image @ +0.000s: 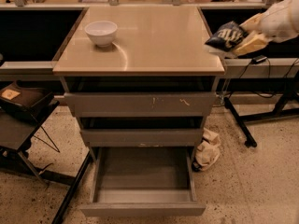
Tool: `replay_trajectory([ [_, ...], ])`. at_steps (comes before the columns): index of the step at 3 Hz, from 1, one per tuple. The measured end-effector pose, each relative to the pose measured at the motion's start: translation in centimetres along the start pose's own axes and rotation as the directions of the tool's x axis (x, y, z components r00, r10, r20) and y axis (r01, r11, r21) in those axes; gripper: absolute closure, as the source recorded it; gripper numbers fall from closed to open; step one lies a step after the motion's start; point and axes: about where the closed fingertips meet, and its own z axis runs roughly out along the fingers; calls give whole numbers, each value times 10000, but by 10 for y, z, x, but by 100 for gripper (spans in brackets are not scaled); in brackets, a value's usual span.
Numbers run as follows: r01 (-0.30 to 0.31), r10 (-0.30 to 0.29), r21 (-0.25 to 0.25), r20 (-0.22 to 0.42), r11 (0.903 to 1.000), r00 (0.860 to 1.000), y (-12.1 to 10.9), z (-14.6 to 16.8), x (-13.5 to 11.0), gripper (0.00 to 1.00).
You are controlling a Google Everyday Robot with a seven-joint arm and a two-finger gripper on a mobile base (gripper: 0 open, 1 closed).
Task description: Place blue chip bag into bottom drawer
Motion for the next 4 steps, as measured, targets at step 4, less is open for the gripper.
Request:
replay_trajectory([
  [4,2070,-2549,3043,1267,9298,9586,29,-124,-102,100],
])
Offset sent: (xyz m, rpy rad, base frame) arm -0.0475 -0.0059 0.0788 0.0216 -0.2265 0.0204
